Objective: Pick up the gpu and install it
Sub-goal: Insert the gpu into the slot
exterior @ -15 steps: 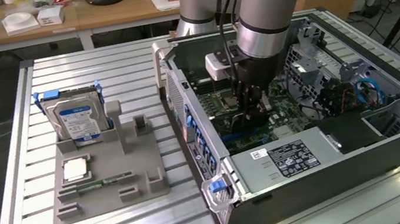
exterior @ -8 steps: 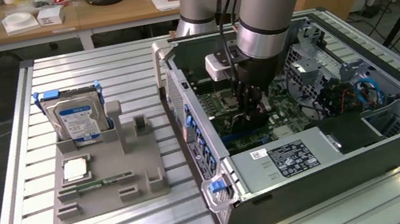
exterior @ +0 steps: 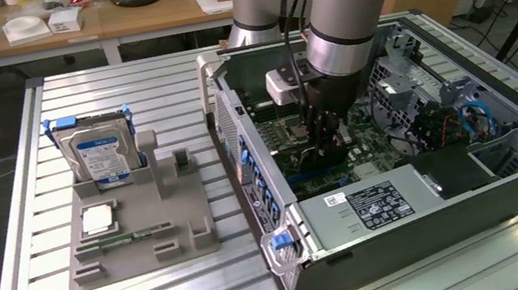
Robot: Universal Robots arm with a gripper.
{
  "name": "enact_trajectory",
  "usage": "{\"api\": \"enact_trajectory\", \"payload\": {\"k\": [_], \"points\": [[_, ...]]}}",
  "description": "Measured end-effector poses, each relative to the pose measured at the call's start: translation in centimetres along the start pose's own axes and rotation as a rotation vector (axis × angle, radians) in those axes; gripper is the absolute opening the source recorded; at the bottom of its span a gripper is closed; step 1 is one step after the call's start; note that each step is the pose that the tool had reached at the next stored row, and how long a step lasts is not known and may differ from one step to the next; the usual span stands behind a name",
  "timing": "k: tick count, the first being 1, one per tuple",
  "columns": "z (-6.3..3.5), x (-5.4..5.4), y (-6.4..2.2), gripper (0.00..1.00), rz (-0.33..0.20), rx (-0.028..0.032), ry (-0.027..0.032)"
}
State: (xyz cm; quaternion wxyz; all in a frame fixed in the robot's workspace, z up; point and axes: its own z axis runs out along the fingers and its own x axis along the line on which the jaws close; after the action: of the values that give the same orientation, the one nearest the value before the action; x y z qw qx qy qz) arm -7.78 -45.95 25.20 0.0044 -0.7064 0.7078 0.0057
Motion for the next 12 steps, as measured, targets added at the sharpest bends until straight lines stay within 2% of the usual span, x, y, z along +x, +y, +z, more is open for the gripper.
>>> {"api": "enact_trajectory", "payload": {"k": [12], "points": [[-0.28,-0.01,-0.14,0.26,0.000,-0.0002,0.0000]]}}
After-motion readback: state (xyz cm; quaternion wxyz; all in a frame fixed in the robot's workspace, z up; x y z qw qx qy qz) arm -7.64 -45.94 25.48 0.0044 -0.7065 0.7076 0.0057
